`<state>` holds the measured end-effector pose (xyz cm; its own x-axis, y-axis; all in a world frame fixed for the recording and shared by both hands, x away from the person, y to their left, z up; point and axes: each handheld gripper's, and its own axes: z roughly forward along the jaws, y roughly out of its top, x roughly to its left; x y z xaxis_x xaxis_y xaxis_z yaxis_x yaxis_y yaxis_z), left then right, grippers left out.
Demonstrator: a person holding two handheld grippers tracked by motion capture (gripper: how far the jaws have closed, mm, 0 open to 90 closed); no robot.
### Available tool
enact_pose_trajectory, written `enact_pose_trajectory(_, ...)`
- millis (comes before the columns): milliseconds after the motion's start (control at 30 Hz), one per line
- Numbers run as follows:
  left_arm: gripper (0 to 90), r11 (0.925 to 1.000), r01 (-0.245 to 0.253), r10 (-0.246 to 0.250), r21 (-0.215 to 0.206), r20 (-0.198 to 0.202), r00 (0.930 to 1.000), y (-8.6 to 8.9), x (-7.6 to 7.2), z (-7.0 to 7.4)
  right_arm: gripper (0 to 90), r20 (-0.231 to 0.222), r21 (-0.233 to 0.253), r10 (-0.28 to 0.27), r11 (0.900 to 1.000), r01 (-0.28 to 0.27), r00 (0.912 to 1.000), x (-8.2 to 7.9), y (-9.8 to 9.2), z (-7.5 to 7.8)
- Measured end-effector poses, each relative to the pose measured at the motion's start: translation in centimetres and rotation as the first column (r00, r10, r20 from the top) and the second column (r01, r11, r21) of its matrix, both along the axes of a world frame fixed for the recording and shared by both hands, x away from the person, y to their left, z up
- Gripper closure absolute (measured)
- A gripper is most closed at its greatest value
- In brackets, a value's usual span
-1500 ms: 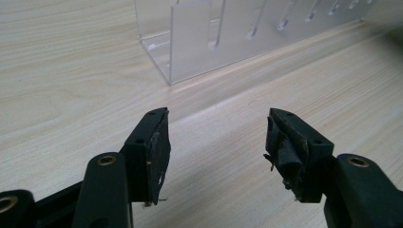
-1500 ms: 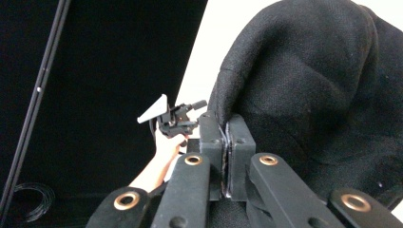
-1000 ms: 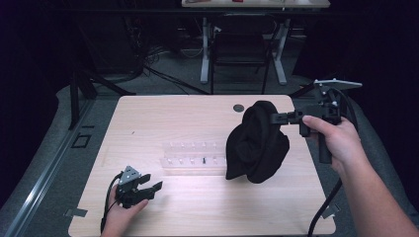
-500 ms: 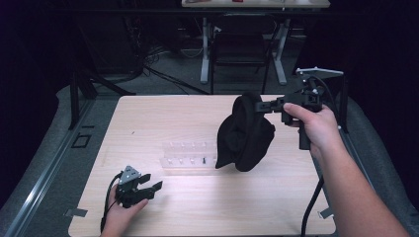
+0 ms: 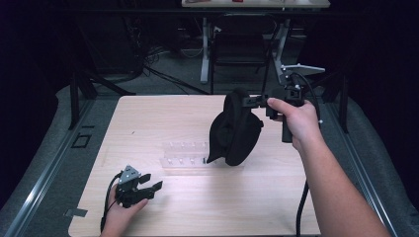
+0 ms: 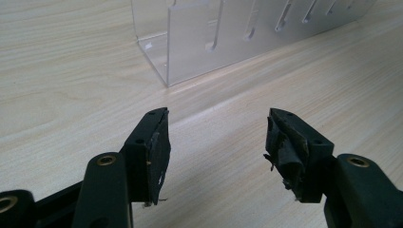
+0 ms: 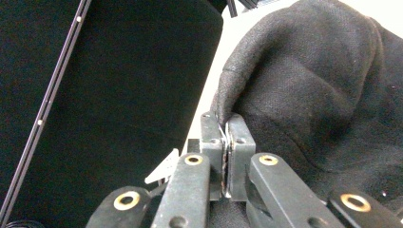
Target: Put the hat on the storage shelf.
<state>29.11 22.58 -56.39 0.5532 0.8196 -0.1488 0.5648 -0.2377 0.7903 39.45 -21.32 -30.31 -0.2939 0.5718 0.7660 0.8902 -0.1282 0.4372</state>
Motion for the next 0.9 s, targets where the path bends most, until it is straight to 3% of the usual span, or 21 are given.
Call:
enact_pose_trajectory(433, 40.8, 1.0, 0.003, -0.003, 0.002, 0.002, 1.0, 0.0, 0.0, 0.0, 88.4, 0.005, -0.022, 0.014, 1.0, -0.014, 0.9999, 0.8, 1.6, 0.2)
enact_pose_trajectory(900, 40.8, 1.0, 0.005, -0.005, -0.004, 0.002, 1.0, -0.1, 0.1, 0.0, 88.3, -0.016, -0.035, 0.018, 0.999, -0.018, 0.9997, 1.2, 2.4, -0.8)
